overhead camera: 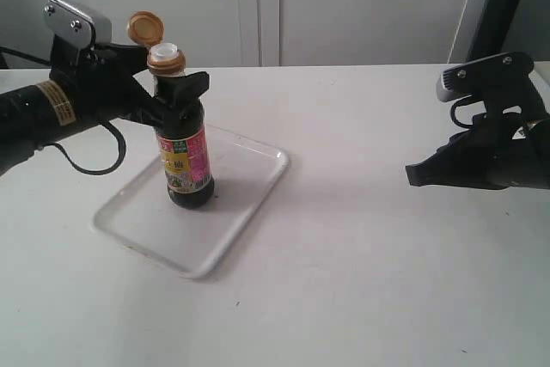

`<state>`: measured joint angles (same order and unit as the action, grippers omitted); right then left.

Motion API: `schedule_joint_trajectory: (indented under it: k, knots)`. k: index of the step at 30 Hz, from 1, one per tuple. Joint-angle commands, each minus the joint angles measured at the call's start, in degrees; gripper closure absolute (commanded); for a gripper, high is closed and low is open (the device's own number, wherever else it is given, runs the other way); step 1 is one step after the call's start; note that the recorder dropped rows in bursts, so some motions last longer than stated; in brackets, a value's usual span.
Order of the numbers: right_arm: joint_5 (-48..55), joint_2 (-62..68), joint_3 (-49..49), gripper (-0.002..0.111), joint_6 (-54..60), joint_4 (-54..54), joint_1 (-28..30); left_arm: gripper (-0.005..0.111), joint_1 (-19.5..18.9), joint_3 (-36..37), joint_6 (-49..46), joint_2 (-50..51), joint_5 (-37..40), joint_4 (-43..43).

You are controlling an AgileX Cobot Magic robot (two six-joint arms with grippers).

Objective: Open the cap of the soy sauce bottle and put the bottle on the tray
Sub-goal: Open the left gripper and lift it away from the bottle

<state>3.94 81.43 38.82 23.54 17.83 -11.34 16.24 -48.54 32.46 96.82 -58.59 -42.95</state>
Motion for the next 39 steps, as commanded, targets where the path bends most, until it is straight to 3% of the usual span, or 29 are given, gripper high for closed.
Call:
schedule_joint_trajectory:
  k: [1, 5, 14, 26, 30, 34, 36, 39]
  knots:
    - [-0.4, 0.1, -0.2, 0.108, 0.7, 0.0, 0.0, 0.012, -0.2, -0.1, 0.6, -1.6, 0.0, 0.9]
    - [-0.2, 0.1, -0.2, 0.108, 0.7, 0.0, 0.0, 0.001, -0.2, -0.1, 0.6, -2.2, 0.4, 2.1]
    - [-0.2, 0.1, -0.2, 0.108, 0.7, 0.0, 0.0, 0.001, -0.2, -0.1, -0.3, -2.7, -0.5, 6.1]
    - [-0.2, 0.1, -0.2, 0.108, 0.7, 0.0, 0.0, 0.002, -0.2, -0.2, -0.3, -10.6, 0.5, 6.3]
    - [-0.2, 0.1, -0.2, 0.108, 0.7, 0.0, 0.0, 0.003, -0.2, -0.2, -0.9, -12.8, 4.7, 7.6]
    - [-0.9, 0.1, -0.2, 0.108, 0.7, 0.0, 0.0, 0.018, -0.2, -0.3, -5.6, -15.7, 14.7, 12.6]
    - [-1.7, 0.1, -0.2, 0.108, 0.7, 0.0, 0.0, 0.033, -0.2, -0.3, -9.0, -17.5, 18.3, 14.7]
    - [-2.0, 0.1, -0.2, 0.108, 0.7, 0.0, 0.0, 0.065, -0.2, -0.3, -13.7, -20.5, 22.7, 15.9]
